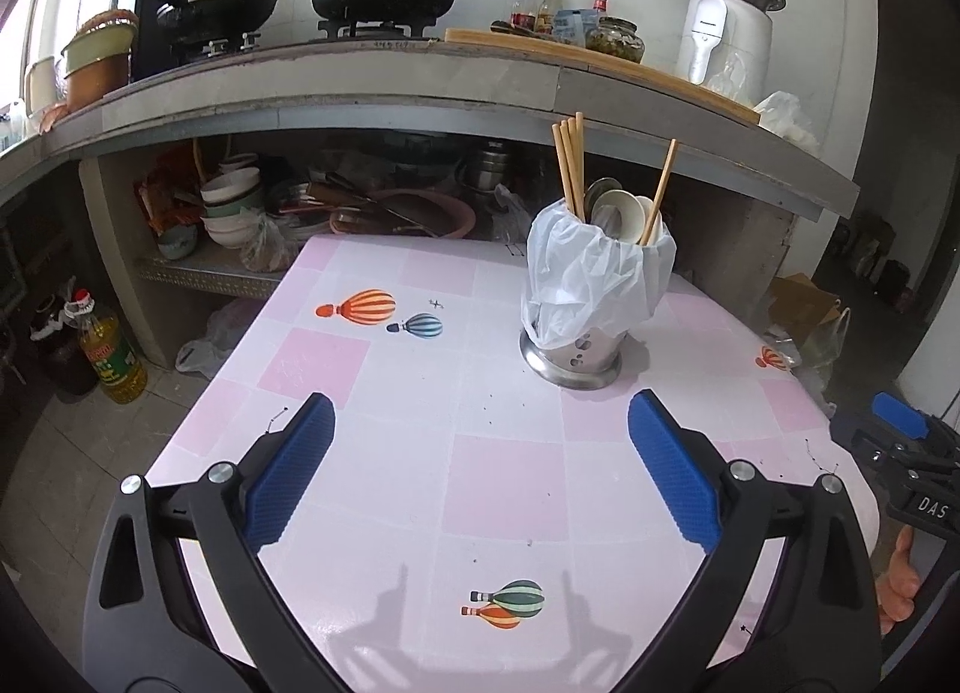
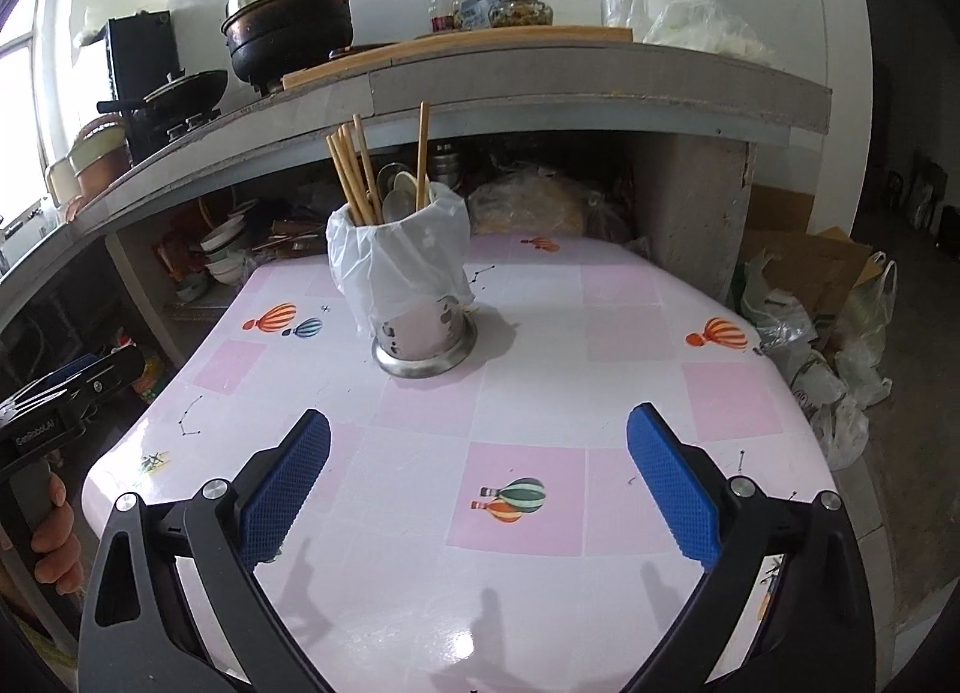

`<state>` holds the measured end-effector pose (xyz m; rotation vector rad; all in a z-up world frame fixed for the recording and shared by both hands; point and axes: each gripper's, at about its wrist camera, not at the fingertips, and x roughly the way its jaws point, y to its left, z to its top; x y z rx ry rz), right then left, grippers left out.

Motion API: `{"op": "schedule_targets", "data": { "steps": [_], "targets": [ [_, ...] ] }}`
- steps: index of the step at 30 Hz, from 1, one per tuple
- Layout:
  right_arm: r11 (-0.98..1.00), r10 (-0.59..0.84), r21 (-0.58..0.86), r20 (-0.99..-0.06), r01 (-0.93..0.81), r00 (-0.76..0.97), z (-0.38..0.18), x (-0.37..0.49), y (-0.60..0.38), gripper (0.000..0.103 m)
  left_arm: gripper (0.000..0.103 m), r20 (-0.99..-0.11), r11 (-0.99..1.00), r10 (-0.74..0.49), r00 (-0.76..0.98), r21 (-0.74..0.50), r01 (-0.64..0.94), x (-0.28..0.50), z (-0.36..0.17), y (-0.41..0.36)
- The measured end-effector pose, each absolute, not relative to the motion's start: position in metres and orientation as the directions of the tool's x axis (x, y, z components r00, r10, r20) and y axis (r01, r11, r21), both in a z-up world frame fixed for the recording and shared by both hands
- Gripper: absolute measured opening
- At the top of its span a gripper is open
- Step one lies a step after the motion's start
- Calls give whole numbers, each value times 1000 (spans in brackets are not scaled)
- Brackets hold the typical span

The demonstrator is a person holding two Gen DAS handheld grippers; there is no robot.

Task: Organize utensils

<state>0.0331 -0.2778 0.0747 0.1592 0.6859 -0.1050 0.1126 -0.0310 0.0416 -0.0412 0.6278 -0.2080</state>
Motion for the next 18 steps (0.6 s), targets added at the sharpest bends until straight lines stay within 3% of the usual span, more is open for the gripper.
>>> {"op": "schedule_targets", "data": {
  "steps": [8, 18],
  "targets": [
    [975, -165, 19, -594, 219, 787, 79, 23, -282, 97, 95, -570, 994, -78, 818, 15, 106, 110, 48, -48],
    [957, -273, -68, -537, 282, 798, 90, -7, -286, 97, 95, -513, 993, -79, 855, 34, 112, 92, 55, -50]
  ]
}}
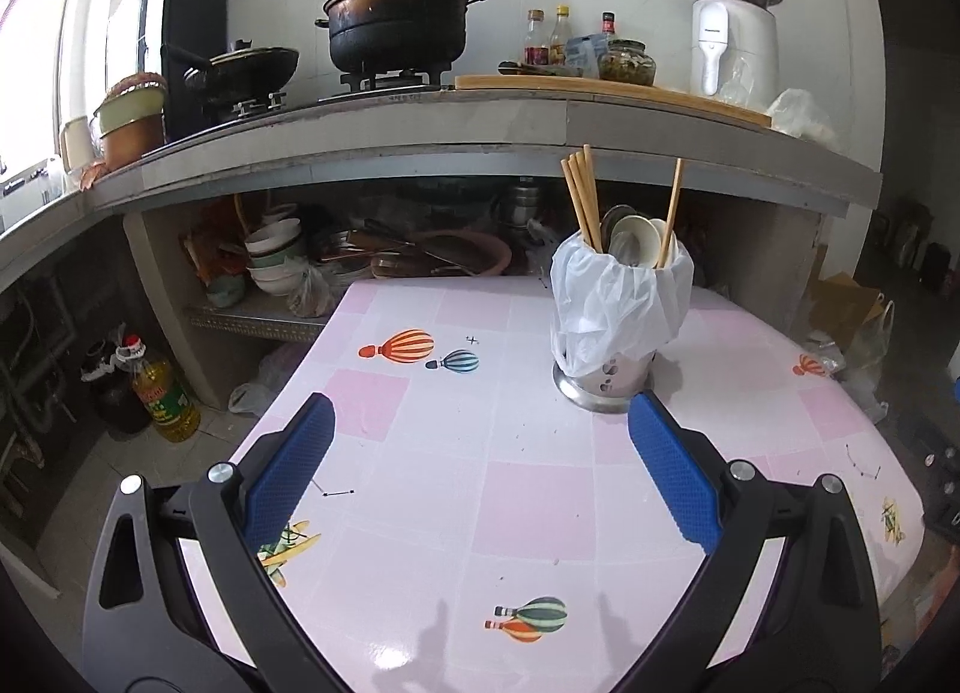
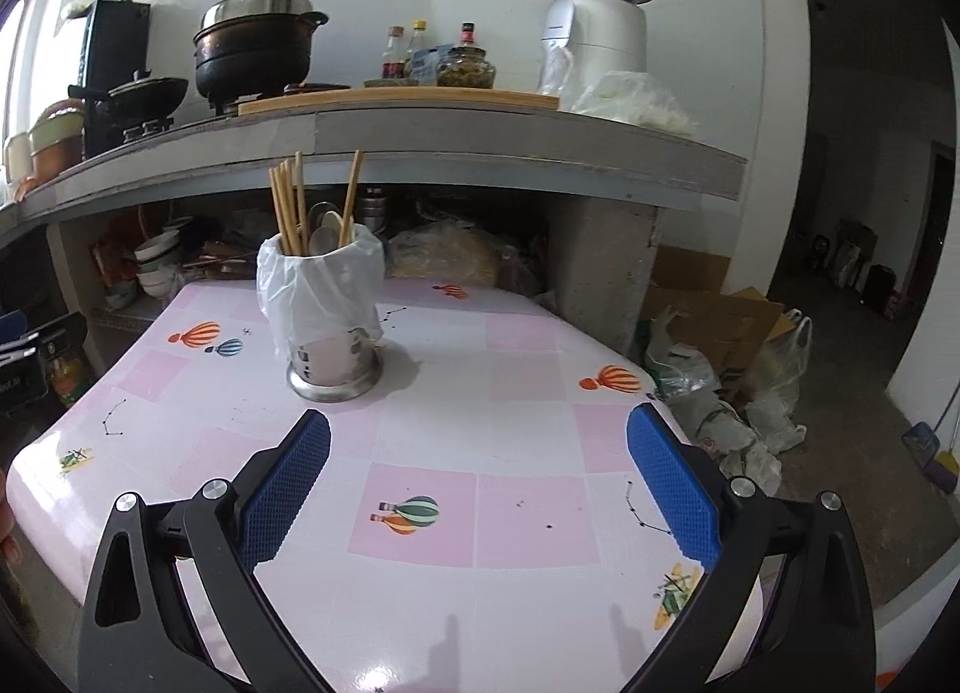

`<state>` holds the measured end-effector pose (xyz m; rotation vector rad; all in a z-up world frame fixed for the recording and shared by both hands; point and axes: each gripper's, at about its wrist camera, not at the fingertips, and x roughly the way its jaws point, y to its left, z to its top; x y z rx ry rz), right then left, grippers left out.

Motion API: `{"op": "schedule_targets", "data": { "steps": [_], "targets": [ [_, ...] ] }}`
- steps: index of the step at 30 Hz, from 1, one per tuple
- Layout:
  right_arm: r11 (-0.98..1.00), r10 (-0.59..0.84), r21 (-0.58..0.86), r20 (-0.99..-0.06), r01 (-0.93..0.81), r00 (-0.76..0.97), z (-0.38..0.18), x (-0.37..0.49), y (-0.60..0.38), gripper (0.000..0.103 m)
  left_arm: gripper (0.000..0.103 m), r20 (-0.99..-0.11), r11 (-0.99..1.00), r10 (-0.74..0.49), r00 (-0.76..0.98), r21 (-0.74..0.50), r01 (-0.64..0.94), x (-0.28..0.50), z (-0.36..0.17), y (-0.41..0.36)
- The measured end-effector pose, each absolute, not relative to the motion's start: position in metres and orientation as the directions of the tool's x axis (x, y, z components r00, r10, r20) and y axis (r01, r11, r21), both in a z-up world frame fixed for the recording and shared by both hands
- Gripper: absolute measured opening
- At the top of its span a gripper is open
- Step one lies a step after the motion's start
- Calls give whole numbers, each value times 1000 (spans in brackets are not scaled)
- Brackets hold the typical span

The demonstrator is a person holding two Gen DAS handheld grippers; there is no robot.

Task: Organize utensils

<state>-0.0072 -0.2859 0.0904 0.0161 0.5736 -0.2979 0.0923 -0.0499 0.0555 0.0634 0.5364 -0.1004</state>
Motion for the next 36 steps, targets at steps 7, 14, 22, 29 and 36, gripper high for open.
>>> {"op": "schedule_targets", "data": {
  "steps": [7, 14, 22, 29, 36],
  "targets": [
    [946, -294, -45, -537, 321, 791, 96, -23, -297, 97, 95, -517, 990, -105, 849, 23, 137, 79, 57, -56],
    [943, -303, -43, -525, 331, 795, 102, -30, -299, 97, 95, -539, 987, -124, 833, 22, 161, 74, 56, -65],
    [946, -289, -34, -542, 323, 789, 98, -29, -301, 97, 95, -544, 987, -120, 831, 24, 159, 75, 56, -68],
    [944, -287, -25, -548, 328, 786, 97, -29, -303, 97, 95, -546, 988, -115, 830, 26, 154, 77, 55, -67],
    [943, -290, -29, -553, 330, 781, 97, -28, -303, 97, 95, -549, 989, -110, 829, 22, 146, 77, 54, -62]
  ]
}}
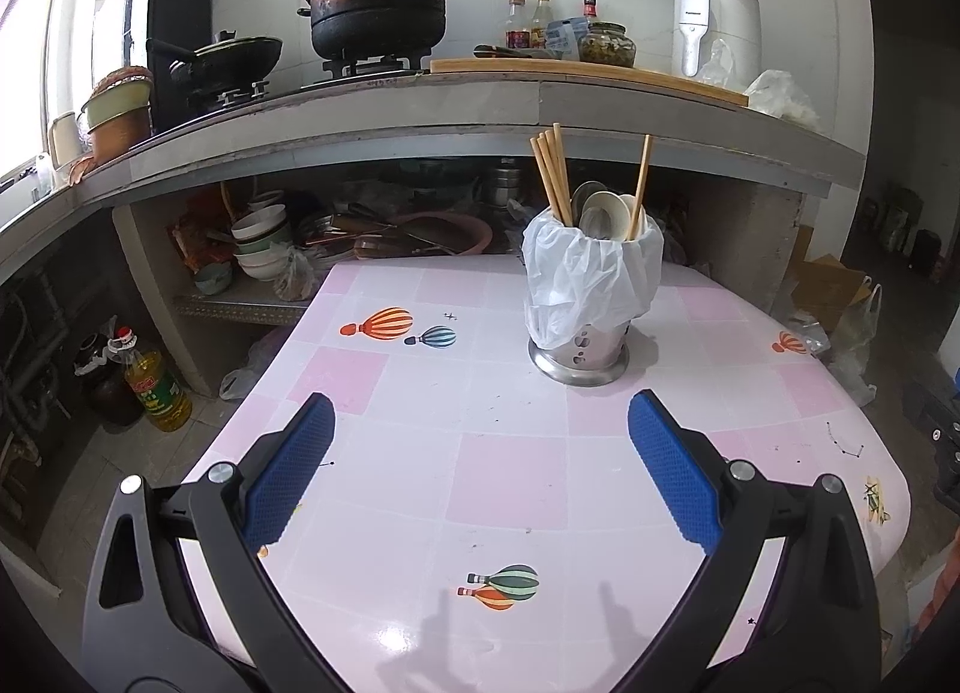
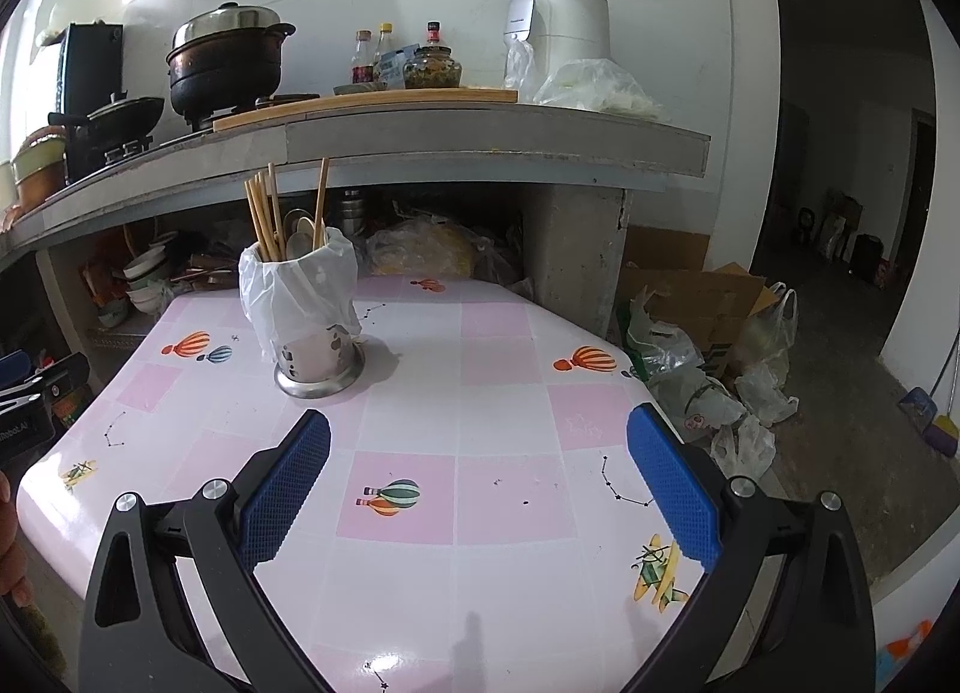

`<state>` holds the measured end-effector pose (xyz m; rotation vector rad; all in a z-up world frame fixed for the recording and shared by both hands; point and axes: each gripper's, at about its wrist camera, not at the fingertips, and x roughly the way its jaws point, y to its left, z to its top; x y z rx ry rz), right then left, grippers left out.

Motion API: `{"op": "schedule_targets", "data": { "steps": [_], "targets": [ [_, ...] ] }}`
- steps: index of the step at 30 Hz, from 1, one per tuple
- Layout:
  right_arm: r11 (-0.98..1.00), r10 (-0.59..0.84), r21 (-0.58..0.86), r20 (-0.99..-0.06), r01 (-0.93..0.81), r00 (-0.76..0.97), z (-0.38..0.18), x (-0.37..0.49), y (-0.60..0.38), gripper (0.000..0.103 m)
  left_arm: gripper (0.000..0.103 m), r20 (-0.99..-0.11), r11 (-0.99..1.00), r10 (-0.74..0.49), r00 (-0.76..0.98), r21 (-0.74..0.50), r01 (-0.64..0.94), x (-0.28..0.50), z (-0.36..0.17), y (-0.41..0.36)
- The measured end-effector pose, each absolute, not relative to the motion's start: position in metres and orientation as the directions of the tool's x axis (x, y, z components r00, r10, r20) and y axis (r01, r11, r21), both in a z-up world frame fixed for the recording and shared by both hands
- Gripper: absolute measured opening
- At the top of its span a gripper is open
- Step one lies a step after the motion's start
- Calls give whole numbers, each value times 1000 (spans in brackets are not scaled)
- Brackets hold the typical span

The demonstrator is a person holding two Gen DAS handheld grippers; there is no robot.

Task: Organize utensils

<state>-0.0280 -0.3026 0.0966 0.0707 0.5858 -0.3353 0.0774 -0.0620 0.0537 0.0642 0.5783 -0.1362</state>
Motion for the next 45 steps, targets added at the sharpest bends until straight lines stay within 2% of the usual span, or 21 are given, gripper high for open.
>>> {"op": "schedule_targets", "data": {
  "steps": [28, 45],
  "targets": [
    [946, -287, -47, -578, 320, 764, 90, -24, -298, 97, 95, -565, 995, -76, 822, 15, 103, 83, 49, -43],
    [953, -278, -63, -564, 295, 778, 93, -23, -291, 97, 95, -559, 995, -76, 826, 17, 103, 82, 51, -40]
  ]
}}
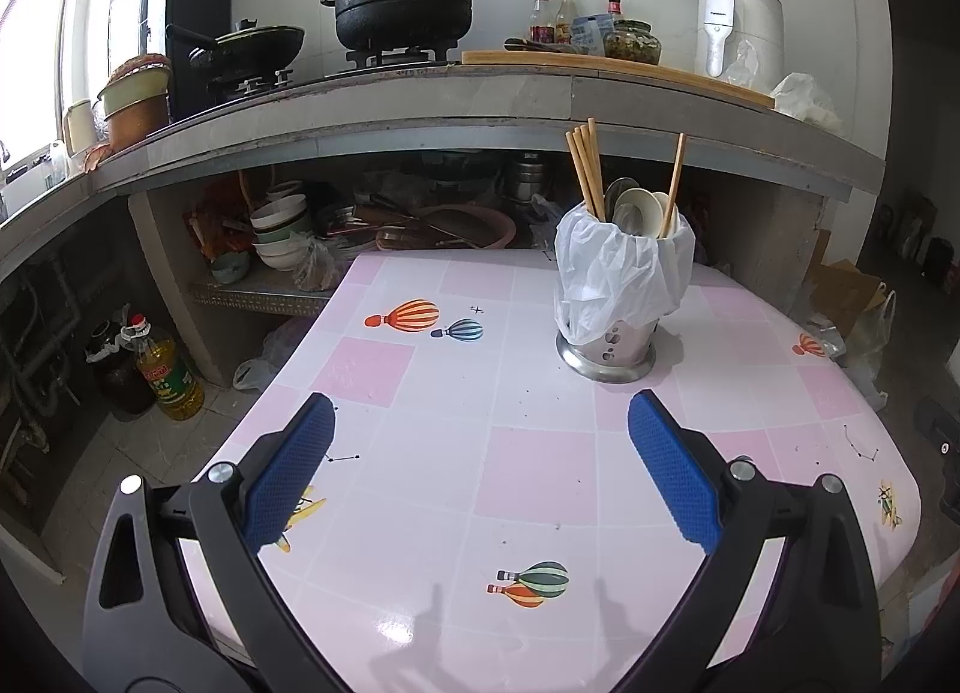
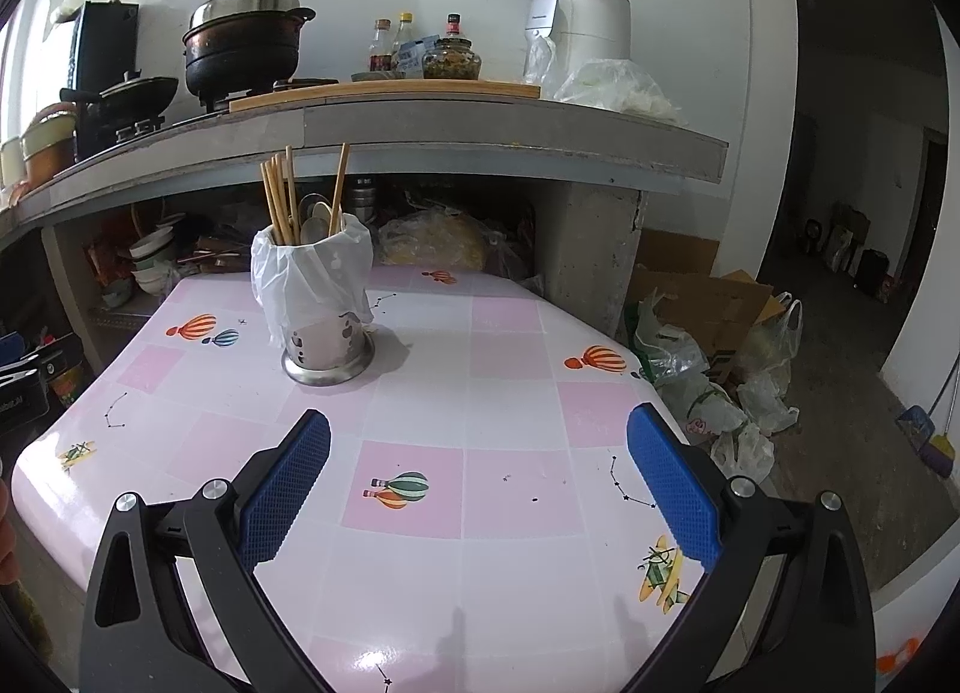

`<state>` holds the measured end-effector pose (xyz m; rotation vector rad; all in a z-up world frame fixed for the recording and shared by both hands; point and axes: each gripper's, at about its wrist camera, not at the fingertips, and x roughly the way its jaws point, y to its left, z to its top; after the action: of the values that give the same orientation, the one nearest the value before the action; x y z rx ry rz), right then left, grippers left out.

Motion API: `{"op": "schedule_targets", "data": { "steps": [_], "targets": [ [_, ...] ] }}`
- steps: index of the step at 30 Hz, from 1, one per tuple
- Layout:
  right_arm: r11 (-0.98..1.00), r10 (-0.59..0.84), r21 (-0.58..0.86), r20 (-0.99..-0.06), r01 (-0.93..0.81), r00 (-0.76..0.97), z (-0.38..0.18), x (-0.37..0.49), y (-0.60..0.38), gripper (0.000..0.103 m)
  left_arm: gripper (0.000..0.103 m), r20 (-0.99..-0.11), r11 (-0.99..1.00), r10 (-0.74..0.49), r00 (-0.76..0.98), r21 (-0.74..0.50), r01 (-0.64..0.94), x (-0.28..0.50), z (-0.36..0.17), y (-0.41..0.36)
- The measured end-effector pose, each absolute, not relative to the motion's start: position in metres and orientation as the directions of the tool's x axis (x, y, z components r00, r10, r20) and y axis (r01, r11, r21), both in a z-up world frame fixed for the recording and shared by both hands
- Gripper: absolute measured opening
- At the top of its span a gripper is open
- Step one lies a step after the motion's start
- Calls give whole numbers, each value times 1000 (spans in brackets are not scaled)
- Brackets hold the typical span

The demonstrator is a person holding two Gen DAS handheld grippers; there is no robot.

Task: Organize utensils

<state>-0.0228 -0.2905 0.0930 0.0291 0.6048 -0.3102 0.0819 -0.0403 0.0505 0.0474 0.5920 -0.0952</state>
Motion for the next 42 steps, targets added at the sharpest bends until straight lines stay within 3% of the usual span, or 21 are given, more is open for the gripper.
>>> {"op": "schedule_targets", "data": {
  "steps": [42],
  "targets": [
    [955, -274, -66, -563, 288, 780, 96, -20, -285, 97, 95, -561, 994, -74, 824, 25, 106, 82, 51, -42]
  ]
}}
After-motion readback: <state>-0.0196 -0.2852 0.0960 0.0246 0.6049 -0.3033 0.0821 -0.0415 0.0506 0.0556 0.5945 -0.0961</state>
